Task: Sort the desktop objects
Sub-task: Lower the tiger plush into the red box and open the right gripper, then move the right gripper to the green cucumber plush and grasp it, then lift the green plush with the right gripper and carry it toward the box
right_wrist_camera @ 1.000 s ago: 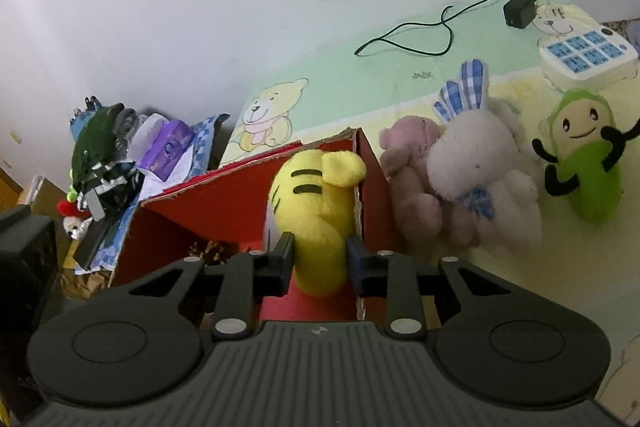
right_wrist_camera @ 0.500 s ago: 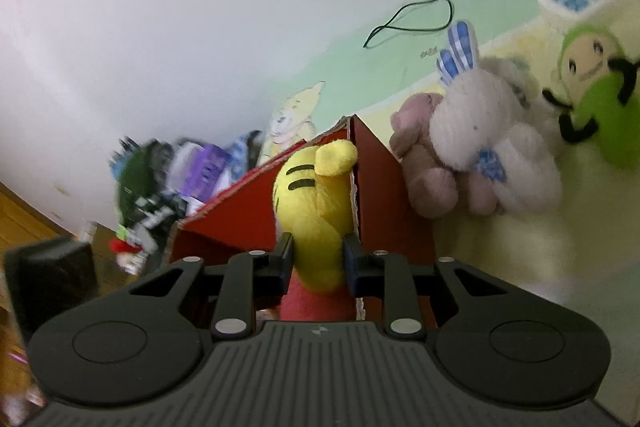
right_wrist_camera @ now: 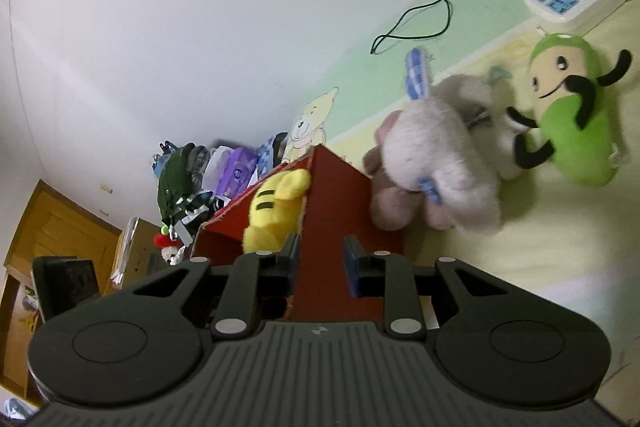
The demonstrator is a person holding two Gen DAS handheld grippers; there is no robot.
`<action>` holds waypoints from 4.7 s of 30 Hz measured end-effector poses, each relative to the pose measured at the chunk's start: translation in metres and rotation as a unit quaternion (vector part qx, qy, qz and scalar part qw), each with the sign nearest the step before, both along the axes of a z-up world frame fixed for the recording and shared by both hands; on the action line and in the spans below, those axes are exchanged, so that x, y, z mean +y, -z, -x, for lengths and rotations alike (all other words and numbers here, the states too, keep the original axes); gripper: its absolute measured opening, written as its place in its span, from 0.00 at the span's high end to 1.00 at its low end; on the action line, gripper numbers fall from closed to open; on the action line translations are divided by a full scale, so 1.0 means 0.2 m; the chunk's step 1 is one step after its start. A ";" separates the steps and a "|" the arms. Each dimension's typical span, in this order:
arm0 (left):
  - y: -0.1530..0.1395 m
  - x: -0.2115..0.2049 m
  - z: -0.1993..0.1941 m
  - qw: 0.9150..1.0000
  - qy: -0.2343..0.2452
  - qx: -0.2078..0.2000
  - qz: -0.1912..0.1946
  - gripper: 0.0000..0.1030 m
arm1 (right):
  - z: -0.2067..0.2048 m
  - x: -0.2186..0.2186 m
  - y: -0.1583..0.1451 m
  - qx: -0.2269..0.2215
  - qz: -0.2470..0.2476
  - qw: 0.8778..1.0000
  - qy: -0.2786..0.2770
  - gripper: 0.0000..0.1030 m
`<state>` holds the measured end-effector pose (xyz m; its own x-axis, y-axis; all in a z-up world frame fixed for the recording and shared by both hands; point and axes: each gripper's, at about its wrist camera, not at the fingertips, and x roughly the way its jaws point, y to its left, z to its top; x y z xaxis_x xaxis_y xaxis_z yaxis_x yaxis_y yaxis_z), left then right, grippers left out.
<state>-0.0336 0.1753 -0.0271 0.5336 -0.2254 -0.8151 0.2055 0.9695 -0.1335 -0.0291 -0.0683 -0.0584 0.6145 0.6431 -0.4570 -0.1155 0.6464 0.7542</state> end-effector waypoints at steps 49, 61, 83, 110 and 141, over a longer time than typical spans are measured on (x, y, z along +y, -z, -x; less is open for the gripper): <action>-0.25 -0.47 -0.04 0.984 -0.103 -0.064 -0.127 0.13 | -0.08 -0.46 0.19 0.051 0.007 0.998 -0.047 0.70; -0.17 -0.81 -0.13 0.995 -0.004 -0.048 -0.082 0.12 | -0.07 -0.63 0.18 0.043 0.023 0.999 0.004 0.69; 0.15 -1.08 -0.33 0.993 0.104 0.025 0.045 0.16 | -0.27 -0.84 0.30 0.071 0.024 0.994 0.082 0.44; 0.36 -1.20 -0.55 0.991 0.114 0.063 0.034 0.29 | -0.52 -0.82 0.47 0.107 -0.015 0.993 0.041 0.46; 0.03 -0.77 0.31 0.993 0.113 0.004 0.043 0.34 | 0.03 -0.53 0.16 0.077 0.018 0.991 -0.108 0.47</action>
